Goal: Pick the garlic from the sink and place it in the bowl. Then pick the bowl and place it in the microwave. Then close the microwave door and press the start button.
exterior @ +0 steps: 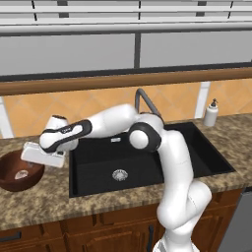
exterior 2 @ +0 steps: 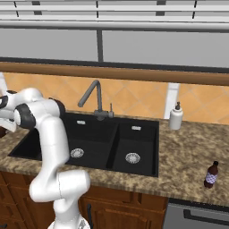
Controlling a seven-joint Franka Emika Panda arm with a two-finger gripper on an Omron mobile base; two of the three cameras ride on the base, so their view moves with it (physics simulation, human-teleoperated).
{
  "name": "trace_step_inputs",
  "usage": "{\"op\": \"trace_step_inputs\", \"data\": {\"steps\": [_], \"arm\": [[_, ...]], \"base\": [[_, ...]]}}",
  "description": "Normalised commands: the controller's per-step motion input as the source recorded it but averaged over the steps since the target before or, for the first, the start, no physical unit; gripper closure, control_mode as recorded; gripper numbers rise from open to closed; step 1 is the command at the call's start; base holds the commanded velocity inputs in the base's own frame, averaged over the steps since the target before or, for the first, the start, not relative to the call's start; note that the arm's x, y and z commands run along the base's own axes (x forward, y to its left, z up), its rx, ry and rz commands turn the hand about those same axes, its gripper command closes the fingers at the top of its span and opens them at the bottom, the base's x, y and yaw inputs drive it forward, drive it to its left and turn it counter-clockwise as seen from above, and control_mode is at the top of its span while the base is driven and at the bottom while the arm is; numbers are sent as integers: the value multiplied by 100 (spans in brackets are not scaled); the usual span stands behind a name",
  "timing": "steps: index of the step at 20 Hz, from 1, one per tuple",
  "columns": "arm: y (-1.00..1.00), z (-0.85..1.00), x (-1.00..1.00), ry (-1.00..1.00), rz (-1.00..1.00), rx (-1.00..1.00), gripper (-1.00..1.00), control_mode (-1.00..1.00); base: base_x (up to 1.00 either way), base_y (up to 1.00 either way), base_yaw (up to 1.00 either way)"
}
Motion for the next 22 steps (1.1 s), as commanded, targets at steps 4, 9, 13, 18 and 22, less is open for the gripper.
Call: {"op": "trace_step_inputs", "data": {"steps": [4,9,13,18,22], "arm": [[25,-28,0,6,-8,-3,100,-100],[13,-34,-9,6,-2,-5,100,-100],[-8,-10,-41,2,0,-1,100,-100],[-73,50,-49,-3,-2,6,100,-100],[-86,59,-53,-1,-13,4,100,-100]], "base": [[0,0,0],[0,0,0],[0,0,0],[0,0,0],[0,0,0]]}}
